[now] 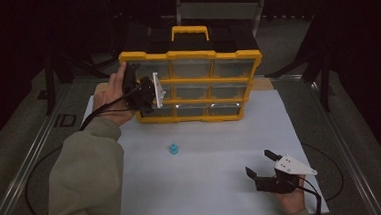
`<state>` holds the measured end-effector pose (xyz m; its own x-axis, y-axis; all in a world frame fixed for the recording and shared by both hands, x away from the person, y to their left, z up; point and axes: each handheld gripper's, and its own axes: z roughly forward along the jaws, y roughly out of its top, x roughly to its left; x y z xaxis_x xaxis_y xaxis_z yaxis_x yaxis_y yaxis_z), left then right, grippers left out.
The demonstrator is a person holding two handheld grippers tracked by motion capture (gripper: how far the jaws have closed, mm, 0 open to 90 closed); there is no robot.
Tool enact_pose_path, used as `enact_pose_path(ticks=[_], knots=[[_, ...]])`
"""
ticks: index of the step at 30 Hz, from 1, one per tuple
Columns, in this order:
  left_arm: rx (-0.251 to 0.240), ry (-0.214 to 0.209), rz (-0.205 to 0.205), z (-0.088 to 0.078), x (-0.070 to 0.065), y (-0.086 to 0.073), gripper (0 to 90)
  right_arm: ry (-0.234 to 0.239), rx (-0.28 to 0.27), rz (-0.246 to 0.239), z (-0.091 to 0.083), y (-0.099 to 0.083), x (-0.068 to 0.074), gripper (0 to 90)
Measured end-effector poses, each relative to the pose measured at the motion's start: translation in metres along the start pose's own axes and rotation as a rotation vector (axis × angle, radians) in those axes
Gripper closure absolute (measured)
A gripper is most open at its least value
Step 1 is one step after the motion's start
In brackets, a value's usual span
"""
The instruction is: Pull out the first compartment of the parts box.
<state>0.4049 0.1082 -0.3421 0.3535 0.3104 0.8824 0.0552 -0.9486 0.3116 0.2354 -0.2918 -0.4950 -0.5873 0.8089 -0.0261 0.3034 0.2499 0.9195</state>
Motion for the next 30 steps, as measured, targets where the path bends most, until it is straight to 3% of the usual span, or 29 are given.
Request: enact_pose_path(ticks=[2,4,11,18,22,30], knots=[[0.002,0.003,0.003,0.001,0.000,0.000,1.2,0.000,0.000,0.000,0.000,0.000,0.000,9.0],[-0.008,0.038,0.027,0.001,0.000,0.001,1.9,0.000,0.000,0.000,0.000,0.000,0.000,9.0],[-0.024,0.097,0.081,0.002,-0.003,0.004,2.8,0.001,0.001,0.002,0.000,0.000,0.000,9.0],[-0.027,0.135,0.078,0.001,0.004,0.006,2.9,0.001,0.001,0.002,0.000,0.000,0.000,9.0],[-0.014,0.159,0.108,-0.001,0.005,0.008,3.3,0.002,0.001,0.003,0.000,0.000,0.000,9.0],[0.010,0.207,0.102,0.003,0.013,0.010,6.6,0.003,0.002,0.003,0.000,-0.001,0.000,9.0]])
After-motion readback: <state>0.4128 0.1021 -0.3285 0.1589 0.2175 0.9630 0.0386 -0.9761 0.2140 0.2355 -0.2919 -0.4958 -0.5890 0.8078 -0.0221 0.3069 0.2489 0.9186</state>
